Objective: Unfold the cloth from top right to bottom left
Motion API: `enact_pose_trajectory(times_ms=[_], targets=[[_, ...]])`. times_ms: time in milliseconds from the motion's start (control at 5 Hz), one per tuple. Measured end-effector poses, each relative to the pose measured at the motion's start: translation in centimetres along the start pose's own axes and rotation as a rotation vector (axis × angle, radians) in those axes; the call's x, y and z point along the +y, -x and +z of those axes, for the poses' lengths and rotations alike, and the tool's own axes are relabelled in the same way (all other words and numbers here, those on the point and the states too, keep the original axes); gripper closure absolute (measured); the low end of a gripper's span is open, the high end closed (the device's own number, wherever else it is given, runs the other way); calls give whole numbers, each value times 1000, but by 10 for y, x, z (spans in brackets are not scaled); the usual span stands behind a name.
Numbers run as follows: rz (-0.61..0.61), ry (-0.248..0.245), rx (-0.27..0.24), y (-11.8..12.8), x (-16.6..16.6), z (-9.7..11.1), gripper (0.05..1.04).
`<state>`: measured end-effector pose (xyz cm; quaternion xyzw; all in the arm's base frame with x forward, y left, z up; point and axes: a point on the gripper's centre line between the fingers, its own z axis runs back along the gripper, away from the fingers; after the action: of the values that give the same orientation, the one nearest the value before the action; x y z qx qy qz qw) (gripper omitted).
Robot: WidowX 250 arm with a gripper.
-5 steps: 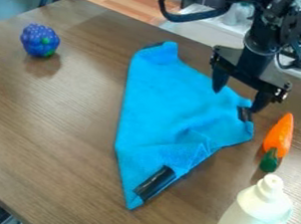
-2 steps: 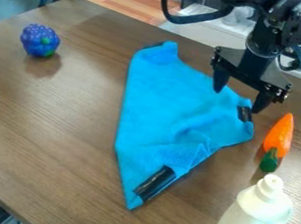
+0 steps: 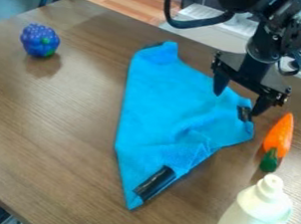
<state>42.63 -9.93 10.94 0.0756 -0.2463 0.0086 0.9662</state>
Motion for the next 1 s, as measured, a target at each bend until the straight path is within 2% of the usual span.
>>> enact_pose_trajectory(times_ms=[200, 400, 600, 800, 1000], targets=[[-7, -11, 18, 5, -2, -9, 83], [-7, -11, 11, 4, -2, -9, 127], [-7, 0, 4, 5, -4, -11, 387], [-9, 12, 5, 9, -5, -14, 716], [-2, 31, 1, 10, -3, -11, 904]])
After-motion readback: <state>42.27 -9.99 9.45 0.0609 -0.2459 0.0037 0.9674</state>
